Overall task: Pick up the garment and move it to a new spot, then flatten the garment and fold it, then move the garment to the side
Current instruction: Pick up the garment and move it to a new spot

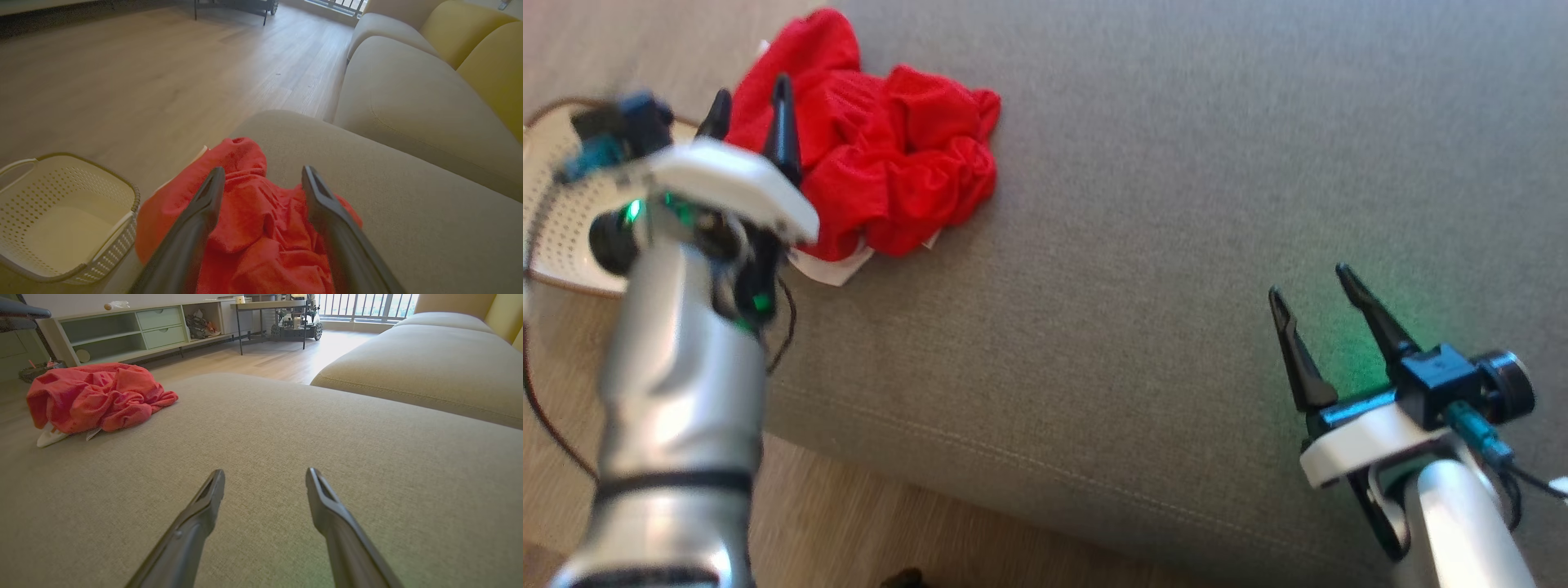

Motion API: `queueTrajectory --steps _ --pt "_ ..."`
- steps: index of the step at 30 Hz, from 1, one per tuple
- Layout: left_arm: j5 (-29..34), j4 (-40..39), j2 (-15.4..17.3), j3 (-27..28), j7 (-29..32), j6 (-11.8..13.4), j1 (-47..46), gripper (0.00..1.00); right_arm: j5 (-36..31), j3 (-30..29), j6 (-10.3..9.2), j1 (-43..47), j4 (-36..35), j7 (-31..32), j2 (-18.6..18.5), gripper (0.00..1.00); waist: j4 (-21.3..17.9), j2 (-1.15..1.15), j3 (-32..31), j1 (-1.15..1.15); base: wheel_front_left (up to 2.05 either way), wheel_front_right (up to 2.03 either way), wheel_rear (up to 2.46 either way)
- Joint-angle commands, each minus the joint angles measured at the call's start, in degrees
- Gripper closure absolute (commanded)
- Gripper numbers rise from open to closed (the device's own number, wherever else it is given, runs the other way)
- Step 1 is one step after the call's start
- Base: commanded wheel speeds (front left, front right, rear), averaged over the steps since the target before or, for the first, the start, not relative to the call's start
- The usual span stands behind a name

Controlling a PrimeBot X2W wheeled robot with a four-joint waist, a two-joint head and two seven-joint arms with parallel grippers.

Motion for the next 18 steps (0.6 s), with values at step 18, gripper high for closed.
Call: queueTrajectory --steps 18 --pt "-6.9 27.9 5.5 0.9 14.5 -3.8 -15.9 0.00 -0.2 1.8 -0.02 -6.3 -2.1 -0.5 -0.6 0.00 -6.0 0.00 10.6 -0.02 0.00 0.00 0.00"
